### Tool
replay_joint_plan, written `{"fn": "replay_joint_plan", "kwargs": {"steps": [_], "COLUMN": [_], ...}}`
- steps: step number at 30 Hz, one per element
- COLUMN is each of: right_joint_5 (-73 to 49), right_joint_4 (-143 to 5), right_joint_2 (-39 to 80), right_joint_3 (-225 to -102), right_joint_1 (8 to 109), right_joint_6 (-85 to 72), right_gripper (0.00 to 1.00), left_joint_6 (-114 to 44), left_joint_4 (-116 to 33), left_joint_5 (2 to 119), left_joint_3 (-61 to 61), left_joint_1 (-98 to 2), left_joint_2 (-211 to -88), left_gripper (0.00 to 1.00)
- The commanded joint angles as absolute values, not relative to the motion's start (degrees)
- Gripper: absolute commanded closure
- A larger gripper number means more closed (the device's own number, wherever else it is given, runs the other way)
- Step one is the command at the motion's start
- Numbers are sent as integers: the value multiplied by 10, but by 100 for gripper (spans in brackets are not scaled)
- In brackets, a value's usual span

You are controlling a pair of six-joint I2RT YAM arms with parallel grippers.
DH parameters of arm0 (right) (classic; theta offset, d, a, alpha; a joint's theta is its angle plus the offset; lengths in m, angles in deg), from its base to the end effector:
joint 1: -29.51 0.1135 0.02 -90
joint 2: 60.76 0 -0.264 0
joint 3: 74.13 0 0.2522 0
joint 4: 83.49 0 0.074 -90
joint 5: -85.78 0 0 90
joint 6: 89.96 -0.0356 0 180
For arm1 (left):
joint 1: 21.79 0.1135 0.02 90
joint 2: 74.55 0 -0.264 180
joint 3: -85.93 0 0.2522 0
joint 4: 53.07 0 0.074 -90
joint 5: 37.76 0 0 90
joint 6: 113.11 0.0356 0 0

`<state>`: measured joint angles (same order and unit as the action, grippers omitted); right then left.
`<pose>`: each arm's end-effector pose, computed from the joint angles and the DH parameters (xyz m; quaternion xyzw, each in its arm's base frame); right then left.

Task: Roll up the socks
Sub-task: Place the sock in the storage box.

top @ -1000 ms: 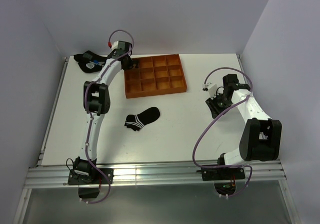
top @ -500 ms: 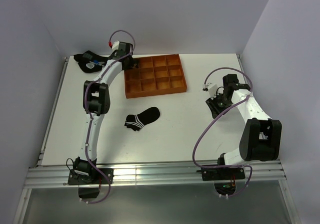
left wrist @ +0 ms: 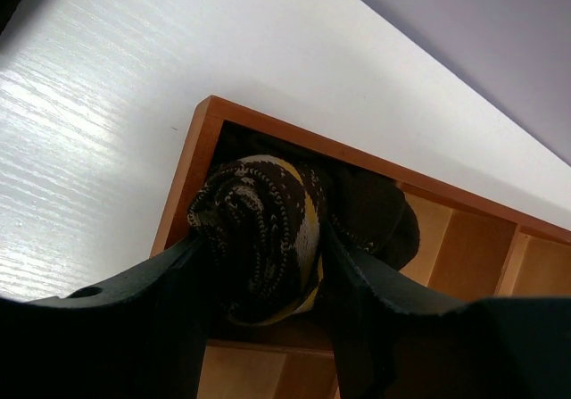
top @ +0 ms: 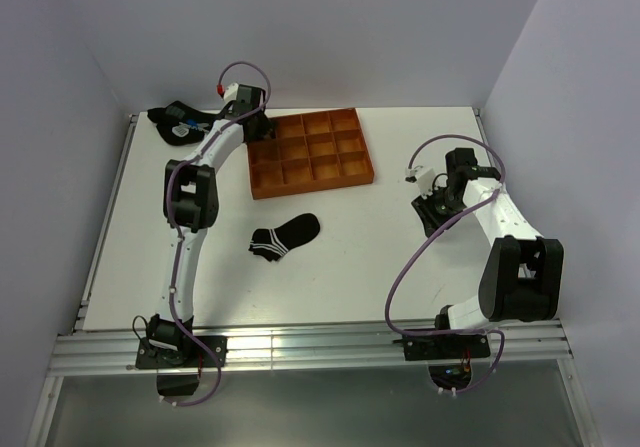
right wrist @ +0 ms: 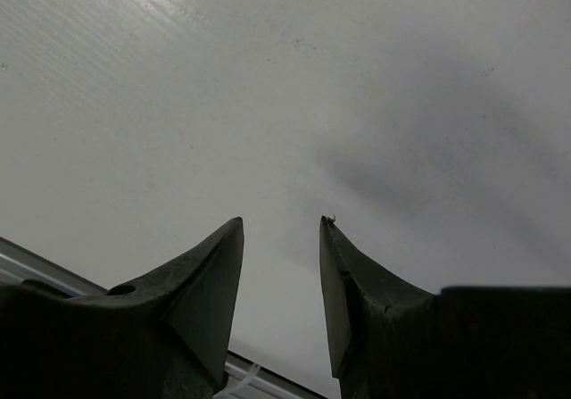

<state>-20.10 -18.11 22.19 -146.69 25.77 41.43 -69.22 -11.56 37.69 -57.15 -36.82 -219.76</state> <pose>0.2623 -0.0074 0.2251 -0.3333 0.9247 0.0795 0.1659 0.5502 -0.1385 0.1799 -0.2923 0.8652 -0.0984 0.3954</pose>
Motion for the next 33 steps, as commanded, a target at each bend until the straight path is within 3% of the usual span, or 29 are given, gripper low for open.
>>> {"fn": "replay_joint_plan", "kwargs": {"steps": [1,33], "right_joint_5": [-200,-195], "right_joint_4": [-176,-177], "right_joint_2": [220,227], "right_joint_3": [-1485,-1492], "right_joint_1": [255,255], "right_joint_6": [413,411], "right_gripper": [53,53], "left_joint_6": [-681,-640], "left_joint_4": [-52,-130], "left_joint_5": [369,379], "left_joint_3": [-549,-531], "left_joint_1": [-367,-369], "left_joint_2": [-2181,-2103], "left_gripper": [45,41]}}
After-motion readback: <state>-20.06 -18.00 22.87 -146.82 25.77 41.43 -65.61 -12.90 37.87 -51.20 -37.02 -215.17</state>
